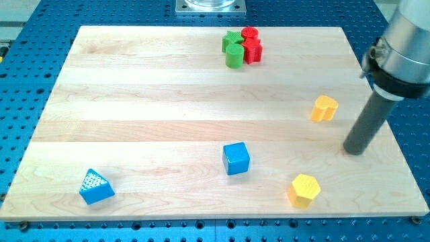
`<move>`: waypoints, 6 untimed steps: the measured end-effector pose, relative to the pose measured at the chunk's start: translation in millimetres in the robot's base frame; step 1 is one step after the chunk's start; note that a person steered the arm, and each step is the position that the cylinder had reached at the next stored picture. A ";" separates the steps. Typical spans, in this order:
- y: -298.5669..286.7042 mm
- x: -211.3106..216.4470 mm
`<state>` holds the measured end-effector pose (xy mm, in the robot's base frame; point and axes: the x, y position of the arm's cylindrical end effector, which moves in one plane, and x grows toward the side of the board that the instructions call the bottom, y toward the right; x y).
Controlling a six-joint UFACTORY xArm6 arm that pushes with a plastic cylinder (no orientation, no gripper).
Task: Place the heart towards the center right side of the board
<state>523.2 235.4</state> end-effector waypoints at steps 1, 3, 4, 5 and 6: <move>0.3 -20.2; -27.2 -52.9; -41.1 -57.5; -44.7 -87.5; -59.7 -76.6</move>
